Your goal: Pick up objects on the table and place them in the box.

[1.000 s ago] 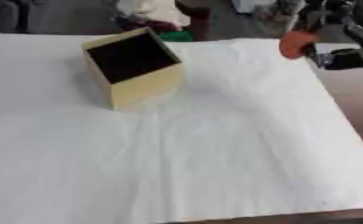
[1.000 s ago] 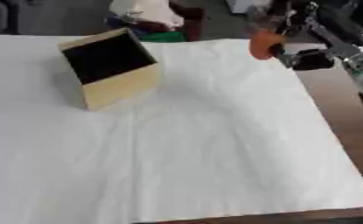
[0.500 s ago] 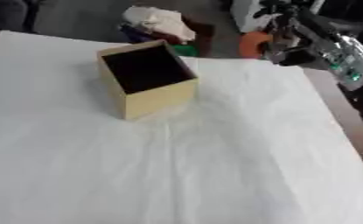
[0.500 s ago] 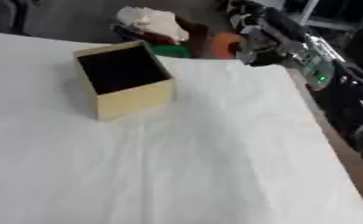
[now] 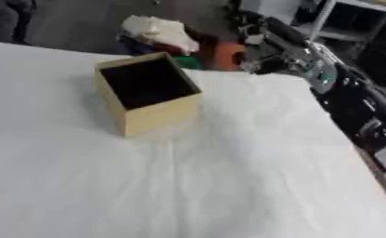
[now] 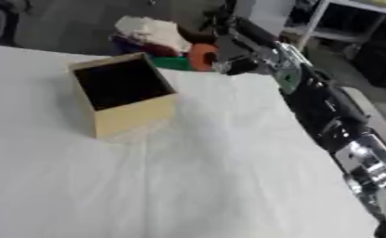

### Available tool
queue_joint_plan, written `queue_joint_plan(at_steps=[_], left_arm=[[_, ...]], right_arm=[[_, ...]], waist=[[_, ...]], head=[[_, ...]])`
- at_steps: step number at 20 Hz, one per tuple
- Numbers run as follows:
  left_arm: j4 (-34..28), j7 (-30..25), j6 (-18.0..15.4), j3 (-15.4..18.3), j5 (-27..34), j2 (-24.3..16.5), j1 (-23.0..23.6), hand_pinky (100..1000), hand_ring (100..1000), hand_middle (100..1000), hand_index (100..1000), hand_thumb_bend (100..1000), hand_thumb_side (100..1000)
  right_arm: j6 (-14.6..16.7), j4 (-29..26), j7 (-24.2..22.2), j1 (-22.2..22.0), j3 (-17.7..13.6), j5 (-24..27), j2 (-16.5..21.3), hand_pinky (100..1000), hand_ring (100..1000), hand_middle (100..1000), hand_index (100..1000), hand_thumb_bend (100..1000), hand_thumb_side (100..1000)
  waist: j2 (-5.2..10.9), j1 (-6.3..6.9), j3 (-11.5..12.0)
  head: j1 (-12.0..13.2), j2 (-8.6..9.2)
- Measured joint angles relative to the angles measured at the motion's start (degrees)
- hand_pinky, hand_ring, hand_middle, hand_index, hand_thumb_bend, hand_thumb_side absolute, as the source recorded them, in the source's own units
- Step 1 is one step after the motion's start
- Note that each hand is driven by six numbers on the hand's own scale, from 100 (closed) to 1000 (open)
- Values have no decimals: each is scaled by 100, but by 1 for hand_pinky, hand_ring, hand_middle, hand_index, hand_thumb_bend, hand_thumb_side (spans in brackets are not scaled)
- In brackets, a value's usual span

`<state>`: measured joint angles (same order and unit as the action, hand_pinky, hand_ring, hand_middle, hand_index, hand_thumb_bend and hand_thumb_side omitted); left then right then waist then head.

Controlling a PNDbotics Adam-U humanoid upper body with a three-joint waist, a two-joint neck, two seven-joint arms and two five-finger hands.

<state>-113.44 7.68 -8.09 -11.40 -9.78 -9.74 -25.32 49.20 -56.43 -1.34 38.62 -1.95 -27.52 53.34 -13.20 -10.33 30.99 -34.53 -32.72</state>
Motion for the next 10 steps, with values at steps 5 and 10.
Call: queue_joint_plan(at_steps=[5, 10], left_arm=[[0, 71, -77, 1, 39, 62, -84, 811, 733, 676, 877, 100, 766], [0, 127, -216, 2, 95, 93, -171, 810, 733, 677, 877, 100, 764]], right_arm=[[42, 64, -239, 261, 129, -235, -235, 851, 1000, 783, 439, 100, 199], [94, 101, -390, 437, 260, -579, -485, 857, 1000, 791, 442, 100, 205]], waist=[[-5, -3, 186], [-26, -3, 355]], head=[[-123, 94], [-242, 166]])
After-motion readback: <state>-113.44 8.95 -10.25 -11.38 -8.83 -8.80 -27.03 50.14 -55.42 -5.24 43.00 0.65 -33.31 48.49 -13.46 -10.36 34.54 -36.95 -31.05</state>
